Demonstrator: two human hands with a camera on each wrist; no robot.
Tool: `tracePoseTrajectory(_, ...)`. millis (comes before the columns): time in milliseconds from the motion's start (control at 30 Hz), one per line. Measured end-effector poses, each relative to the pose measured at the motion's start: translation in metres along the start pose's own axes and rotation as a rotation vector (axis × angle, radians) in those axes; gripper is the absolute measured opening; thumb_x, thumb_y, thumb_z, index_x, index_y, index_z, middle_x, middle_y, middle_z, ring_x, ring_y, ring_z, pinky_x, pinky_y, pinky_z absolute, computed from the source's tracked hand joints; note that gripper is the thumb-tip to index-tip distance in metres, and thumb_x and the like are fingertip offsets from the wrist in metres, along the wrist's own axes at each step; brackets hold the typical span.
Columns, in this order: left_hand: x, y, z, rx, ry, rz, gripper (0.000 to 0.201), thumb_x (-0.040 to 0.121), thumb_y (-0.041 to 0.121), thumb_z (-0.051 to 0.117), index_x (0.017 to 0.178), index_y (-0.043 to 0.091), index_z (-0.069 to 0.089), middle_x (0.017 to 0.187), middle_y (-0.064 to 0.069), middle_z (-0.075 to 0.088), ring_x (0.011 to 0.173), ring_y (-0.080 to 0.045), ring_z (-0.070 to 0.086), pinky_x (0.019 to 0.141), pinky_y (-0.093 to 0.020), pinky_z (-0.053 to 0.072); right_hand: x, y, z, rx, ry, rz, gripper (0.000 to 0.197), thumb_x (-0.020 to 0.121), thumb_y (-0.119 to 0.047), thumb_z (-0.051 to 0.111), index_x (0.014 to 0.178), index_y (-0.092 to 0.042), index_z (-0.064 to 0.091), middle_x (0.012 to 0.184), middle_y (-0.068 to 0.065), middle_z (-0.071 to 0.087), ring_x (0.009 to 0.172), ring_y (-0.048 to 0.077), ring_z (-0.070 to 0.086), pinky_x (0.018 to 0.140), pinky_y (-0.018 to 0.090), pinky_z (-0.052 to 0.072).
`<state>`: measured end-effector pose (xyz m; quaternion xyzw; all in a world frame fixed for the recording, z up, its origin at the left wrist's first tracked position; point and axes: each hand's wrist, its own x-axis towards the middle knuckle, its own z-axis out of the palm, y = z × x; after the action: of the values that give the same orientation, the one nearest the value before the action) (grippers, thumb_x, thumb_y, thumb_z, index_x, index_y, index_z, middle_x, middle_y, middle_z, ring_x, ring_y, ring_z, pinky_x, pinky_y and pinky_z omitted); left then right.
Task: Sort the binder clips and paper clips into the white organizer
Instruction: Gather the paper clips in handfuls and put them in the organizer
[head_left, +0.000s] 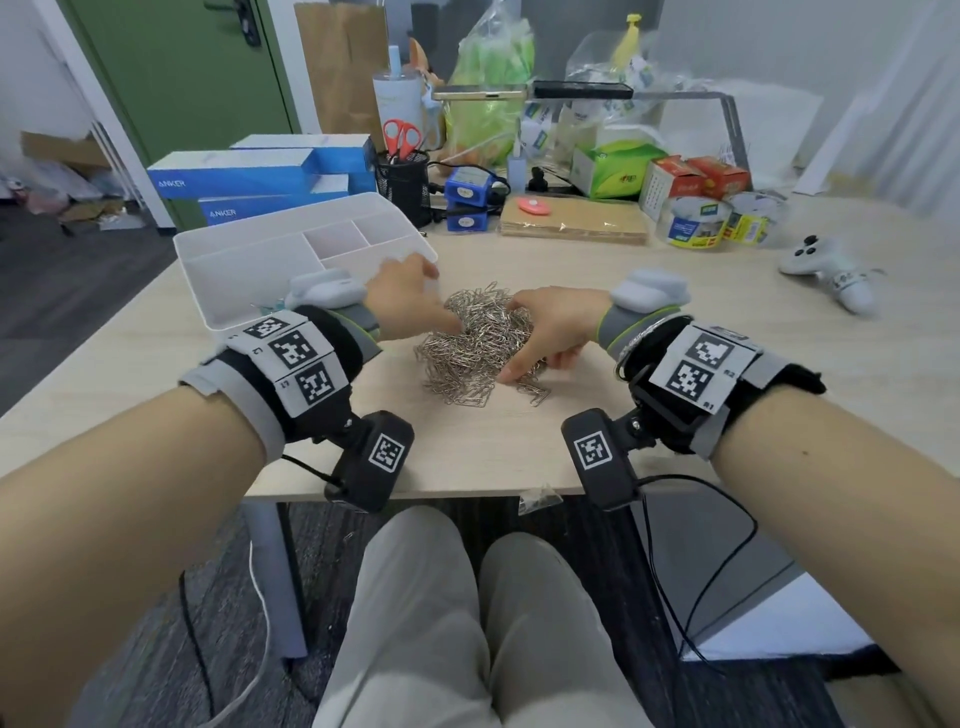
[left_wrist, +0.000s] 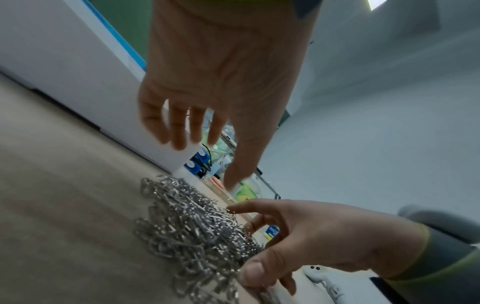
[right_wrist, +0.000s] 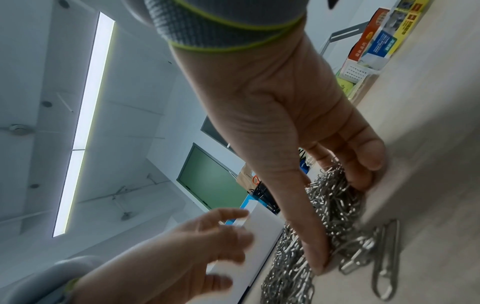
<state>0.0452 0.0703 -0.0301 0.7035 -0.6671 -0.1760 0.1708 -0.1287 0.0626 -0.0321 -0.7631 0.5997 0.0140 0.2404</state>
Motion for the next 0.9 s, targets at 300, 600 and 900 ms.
tracePoseTrajectory(300, -0.005, 0.015, 0.017, 0.318, -0.325, 0.093, 0.090, 0.068, 0.049, 0.078, 0.142, 0.021, 0.036, 0.129, -0.005, 0.055, 0.077, -0.019, 0.059, 0.082, -0.027, 0.053, 0.004, -0.003, -0.001, -0.114, 0.078, -0.061, 0.081, 0.067, -0.045, 0.079, 0.136, -0.019, 0.044, 0.080, -0.004, 0.058, 0.059, 0.012, 0.053, 0.045, 0.020, 0.039)
tracePoseTrajectory(600, 0.011, 0.017, 0.026, 0.095, -0.228, 0.091, 0.049, 0.082, 0.021, 0.072, 0.126, 0.013, 0.053, 0.096, 0.000, 0.053, 0.058, -0.016, 0.055, 0.050, -0.017, 0.046, 0.012, 0.000, 0.001, 0.032, 0.155, -0.086, 0.052, 0.069, -0.024, 0.080, 0.114, -0.014, 0.056, 0.062, 0.003, 0.062, 0.040, 0.011, 0.058, 0.045, 0.020, 0.050)
tracePoseTrajectory(900, 0.018, 0.013, 0.031, -0.107, -0.160, 0.054, 0.041, 0.078, 0.014, 0.075, 0.115, 0.006, 0.060, 0.096, -0.007, 0.059, 0.070, -0.021, 0.057, 0.073, -0.034, 0.057, 0.019, 0.000, 0.000, 0.131, 0.204, -0.104, 0.025, 0.072, -0.015, 0.077, 0.092, -0.009, 0.063, 0.037, -0.005, 0.056, 0.028, 0.001, 0.054, 0.046, 0.018, 0.052)
